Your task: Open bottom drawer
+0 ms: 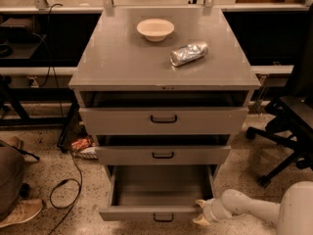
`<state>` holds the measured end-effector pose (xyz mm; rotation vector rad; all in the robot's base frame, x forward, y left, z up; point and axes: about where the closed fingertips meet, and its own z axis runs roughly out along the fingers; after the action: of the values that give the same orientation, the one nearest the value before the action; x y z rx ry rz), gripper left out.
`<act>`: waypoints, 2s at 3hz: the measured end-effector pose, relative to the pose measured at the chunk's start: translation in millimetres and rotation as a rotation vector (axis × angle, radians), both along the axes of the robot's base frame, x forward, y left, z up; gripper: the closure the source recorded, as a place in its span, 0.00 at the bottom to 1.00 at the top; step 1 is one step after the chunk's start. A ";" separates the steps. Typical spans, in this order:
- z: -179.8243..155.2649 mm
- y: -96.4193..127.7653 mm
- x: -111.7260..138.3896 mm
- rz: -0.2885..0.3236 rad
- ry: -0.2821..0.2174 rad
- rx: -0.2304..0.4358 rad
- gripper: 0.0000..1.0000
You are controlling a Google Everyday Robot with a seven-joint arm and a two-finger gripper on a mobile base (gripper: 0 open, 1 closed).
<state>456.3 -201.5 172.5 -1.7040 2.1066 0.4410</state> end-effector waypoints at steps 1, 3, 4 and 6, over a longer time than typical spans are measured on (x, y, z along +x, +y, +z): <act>1.1 -4.3 -10.3 -0.012 0.015 0.001 0.88; 3.8 -11.4 -26.6 -0.037 0.033 0.008 1.00; 5.9 -13.7 -32.6 -0.047 0.036 0.012 1.00; 3.6 -10.6 -35.1 -0.044 0.041 0.015 0.61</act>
Offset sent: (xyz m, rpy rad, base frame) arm -0.0365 -0.0207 0.0077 0.0073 0.0435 -0.0588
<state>421.2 -212.1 176.1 -1.6501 2.1596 0.4815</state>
